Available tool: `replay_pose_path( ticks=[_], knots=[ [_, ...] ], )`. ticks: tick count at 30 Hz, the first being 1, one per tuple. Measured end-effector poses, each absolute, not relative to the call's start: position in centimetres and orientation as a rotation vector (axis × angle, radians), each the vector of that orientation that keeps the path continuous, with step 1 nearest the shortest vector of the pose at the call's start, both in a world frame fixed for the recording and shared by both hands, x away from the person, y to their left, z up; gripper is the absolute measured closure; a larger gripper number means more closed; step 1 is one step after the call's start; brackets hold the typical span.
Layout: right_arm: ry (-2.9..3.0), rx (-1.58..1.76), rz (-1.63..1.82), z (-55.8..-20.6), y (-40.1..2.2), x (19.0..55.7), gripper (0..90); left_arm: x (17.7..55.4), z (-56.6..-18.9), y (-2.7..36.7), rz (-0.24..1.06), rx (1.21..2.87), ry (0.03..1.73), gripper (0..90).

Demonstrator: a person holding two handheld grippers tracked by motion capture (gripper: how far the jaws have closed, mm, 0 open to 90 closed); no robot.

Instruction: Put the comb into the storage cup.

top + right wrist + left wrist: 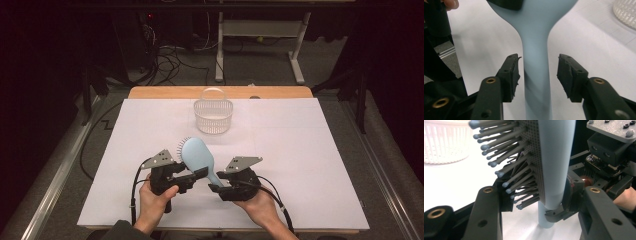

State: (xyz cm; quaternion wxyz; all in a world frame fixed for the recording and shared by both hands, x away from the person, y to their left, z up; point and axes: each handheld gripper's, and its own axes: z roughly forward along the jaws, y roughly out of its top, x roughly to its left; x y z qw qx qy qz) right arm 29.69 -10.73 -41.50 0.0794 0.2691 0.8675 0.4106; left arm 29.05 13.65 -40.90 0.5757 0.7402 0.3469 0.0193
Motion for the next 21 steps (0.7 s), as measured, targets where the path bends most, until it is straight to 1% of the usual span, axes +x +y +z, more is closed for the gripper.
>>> replay_pose_path(
  ticks=[7, 21],
  knots=[
    [2.580, 0.802, 1.260, -41.63, -10.99, 29.79, 43.1, 29.15, -40.83, 13.96, 0.053, 1.726, 0.819, 53.9],
    [2.534, 0.793, 1.311, -41.59, -11.77, 29.81, 38.7, 29.24, -40.53, 14.69, 0.079, 1.703, 0.836, 53.9]
  ],
)
